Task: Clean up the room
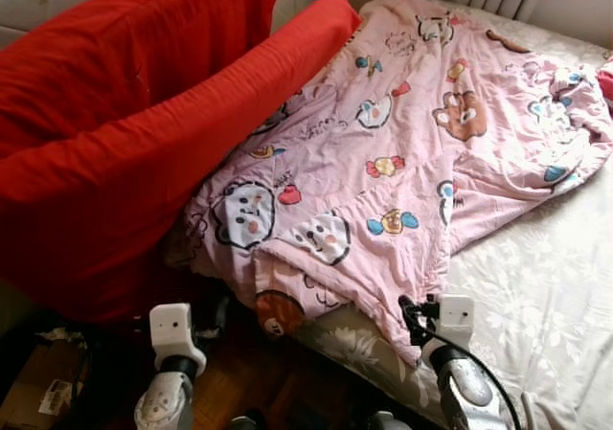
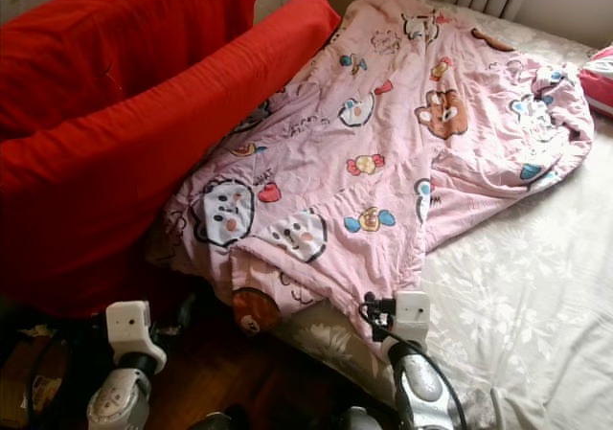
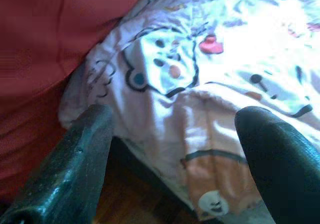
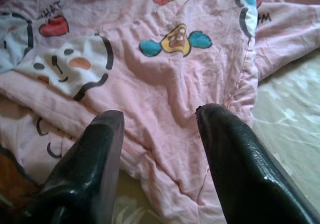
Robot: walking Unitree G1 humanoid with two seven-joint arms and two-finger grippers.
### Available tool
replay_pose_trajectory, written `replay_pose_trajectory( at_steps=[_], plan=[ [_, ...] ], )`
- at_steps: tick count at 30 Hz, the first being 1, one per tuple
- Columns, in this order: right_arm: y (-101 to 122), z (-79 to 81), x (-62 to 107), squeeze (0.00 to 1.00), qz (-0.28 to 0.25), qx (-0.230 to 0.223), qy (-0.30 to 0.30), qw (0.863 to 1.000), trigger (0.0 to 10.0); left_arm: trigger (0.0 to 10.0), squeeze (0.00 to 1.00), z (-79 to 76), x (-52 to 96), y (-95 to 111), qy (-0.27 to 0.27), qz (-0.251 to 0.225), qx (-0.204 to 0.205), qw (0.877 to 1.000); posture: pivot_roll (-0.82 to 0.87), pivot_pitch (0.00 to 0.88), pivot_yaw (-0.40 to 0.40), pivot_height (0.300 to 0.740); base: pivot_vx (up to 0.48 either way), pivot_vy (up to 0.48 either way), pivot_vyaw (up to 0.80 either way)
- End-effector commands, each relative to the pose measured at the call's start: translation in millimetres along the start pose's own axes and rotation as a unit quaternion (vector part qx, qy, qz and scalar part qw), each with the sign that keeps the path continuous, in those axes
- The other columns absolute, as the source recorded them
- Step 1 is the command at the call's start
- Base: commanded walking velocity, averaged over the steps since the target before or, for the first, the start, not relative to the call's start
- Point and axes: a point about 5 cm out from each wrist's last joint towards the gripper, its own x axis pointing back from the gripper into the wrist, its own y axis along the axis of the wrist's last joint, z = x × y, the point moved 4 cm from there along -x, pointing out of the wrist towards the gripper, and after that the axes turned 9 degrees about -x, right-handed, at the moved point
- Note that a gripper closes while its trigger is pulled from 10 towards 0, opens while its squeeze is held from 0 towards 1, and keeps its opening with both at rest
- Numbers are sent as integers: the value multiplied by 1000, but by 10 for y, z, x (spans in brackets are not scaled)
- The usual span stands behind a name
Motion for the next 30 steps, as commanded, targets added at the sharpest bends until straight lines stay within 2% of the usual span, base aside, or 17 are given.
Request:
replay_pose_trajectory(
  at_steps=[1,6,23,30],
  plan=[
    [-14,4,21,0,-4,-4,-3,1000,10000,10000,0,7,35,-30,3,8,0,1000,1,249,-9,740,0,0,0],
    [-21,50,19,0,-4,6,4,1000,10000,10000,0,-61,63,-31,-16,16,-12,1000,-1,245,-5,740,0,0,0],
    [48,53,-52,0,-2,20,-5,1000,10000,10000,0,-43,84,60,-9,14,-7,1000,3,219,-2,740,0,0,0],
    [34,88,-52,0,-1,21,-1,1000,10000,10000,0,-43,94,42,-11,22,-7,1000,2,208,1,695,0,0,0]
  ],
)
